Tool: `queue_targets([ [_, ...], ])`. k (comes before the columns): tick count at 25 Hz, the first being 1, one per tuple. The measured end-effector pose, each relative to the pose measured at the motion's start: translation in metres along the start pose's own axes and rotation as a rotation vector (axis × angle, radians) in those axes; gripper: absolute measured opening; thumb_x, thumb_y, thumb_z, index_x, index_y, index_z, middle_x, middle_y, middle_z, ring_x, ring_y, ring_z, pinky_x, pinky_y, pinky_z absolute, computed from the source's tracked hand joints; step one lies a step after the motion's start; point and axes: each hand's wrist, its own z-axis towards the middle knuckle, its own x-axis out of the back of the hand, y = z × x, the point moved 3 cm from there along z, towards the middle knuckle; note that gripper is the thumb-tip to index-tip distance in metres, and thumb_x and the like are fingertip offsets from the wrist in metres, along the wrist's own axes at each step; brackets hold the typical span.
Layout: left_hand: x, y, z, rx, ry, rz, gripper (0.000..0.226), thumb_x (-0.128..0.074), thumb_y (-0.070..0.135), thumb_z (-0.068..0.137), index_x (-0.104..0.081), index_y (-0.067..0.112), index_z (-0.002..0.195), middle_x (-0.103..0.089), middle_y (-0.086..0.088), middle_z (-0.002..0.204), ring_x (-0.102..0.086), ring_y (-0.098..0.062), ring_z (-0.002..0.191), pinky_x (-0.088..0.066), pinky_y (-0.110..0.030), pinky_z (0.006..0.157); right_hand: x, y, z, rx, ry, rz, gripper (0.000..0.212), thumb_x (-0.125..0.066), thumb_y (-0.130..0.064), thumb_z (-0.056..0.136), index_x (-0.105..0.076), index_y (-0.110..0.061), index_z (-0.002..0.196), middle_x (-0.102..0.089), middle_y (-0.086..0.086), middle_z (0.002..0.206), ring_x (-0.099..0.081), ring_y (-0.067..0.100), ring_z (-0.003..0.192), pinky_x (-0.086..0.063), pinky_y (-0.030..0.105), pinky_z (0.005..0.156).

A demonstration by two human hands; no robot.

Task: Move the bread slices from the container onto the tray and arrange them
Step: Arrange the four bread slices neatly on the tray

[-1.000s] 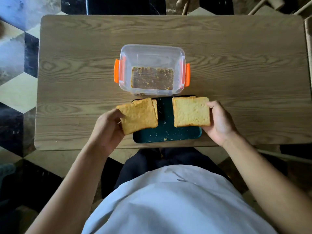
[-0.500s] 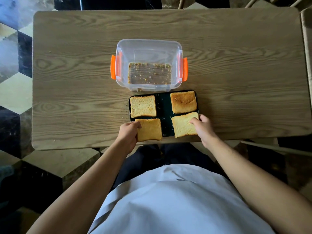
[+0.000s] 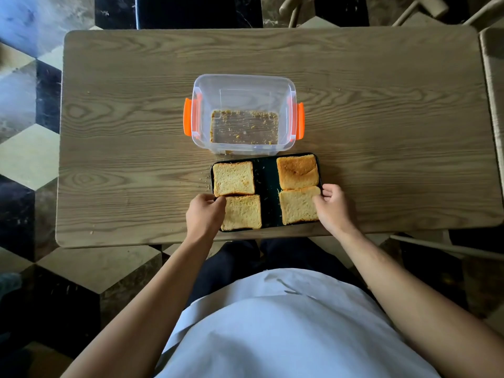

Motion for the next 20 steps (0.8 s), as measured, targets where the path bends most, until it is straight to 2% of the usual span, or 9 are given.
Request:
queue_targets([
  [1, 0.004, 0.001, 0.002, -0.014, 0.031, 0.017, 0.014, -0.054, 0.025, 0.073, -0.059, 0.018, 0.061, -0.053, 0.003, 0.044, -0.049, -0.011, 0.041, -0.040, -0.029, 0.051, 0.001, -0.007, -0.003, 0.081, 0.045, -0.130, 0.041, -0.062, -0.019, 0.090, -0.055, -0.008, 0.130, -0.057, 0.011, 0.131, -0.057, 0.026, 0.113, -0.044, 0.032, 0.091],
  [2, 0.008, 0.003, 0.004, -0.030, 0.061, 0.042, 0.013, -0.057, 0.023, 0.076, -0.068, 0.015, 0.077, -0.061, 0.003, 0.054, -0.057, -0.011, 0.052, -0.047, -0.029, 0.056, -0.001, -0.017, -0.006, 0.174, 0.068, -0.207, 0.039, -0.063, -0.018, 0.089, -0.058, -0.009, 0.126, -0.056, 0.012, 0.129, -0.056, 0.029, 0.115, -0.045, 0.035, 0.094],
  [4, 0.011, 0.007, 0.013, -0.091, 0.108, 0.099, 0.024, -0.063, 0.016, 0.079, -0.069, 0.012, 0.102, -0.069, 0.007, 0.076, -0.062, -0.013, 0.071, -0.046, -0.023, 0.063, -0.019, -0.042, -0.010, 0.308, 0.005, -0.205, 0.035, -0.064, -0.012, 0.086, -0.060, -0.008, 0.121, -0.057, 0.013, 0.122, -0.057, 0.029, 0.112, -0.049, 0.042, 0.096],
  [6, 0.008, 0.012, 0.024, -0.152, 0.109, 0.146, 0.026, -0.067, 0.013, 0.079, -0.069, 0.010, 0.105, -0.073, -0.004, 0.094, -0.065, -0.019, 0.085, -0.048, -0.026, 0.072, -0.050, -0.066, -0.014, 0.383, -0.117, -0.236, 0.033, -0.065, -0.013, 0.086, -0.061, -0.010, 0.119, -0.062, 0.009, 0.116, -0.062, 0.025, 0.104, -0.053, 0.042, 0.091],
  [8, 0.001, 0.013, 0.036, -0.196, 0.092, 0.176, 0.033, -0.070, 0.015, 0.078, -0.067, 0.009, 0.111, -0.067, -0.011, 0.106, -0.063, -0.024, 0.093, -0.049, -0.030, 0.080, -0.080, -0.082, -0.016, 0.403, -0.203, -0.280, 0.038, -0.066, -0.019, 0.087, -0.059, -0.012, 0.124, -0.062, 0.008, 0.117, -0.063, 0.025, 0.103, -0.054, 0.040, 0.089],
  [12, -0.007, 0.011, 0.050, -0.254, 0.073, 0.198, 0.044, -0.073, 0.012, 0.073, -0.063, 0.012, 0.116, -0.056, -0.012, 0.113, -0.063, -0.028, 0.095, -0.050, -0.030, 0.085, -0.111, -0.091, -0.007, 0.385, -0.202, -0.360, 0.058, -0.072, -0.020, 0.082, -0.049, -0.008, 0.134, -0.055, 0.017, 0.127, -0.058, 0.032, 0.112, -0.050, 0.040, 0.093],
  [16, -0.007, 0.006, 0.058, -0.312, 0.063, 0.205, 0.045, -0.072, 0.010, 0.071, -0.062, 0.013, 0.115, -0.053, -0.009, 0.110, -0.062, -0.028, 0.095, -0.051, -0.032, 0.085, -0.119, -0.090, -0.003, 0.471, -0.174, -0.395, 0.069, -0.078, -0.010, 0.074, -0.046, -0.007, 0.135, -0.051, 0.019, 0.125, -0.057, 0.034, 0.108, -0.047, 0.034, 0.088],
  [20, -0.008, 0.005, 0.056, -0.349, 0.042, 0.217, 0.048, -0.072, 0.013, 0.071, -0.061, 0.014, 0.118, -0.050, -0.008, 0.111, -0.059, -0.026, 0.098, -0.052, -0.034, 0.086, -0.122, -0.089, 0.000, 0.513, -0.166, -0.422, 0.076, -0.079, -0.008, 0.072, -0.043, -0.009, 0.140, -0.050, 0.018, 0.127, -0.056, 0.034, 0.111, -0.048, 0.035, 0.092],
])
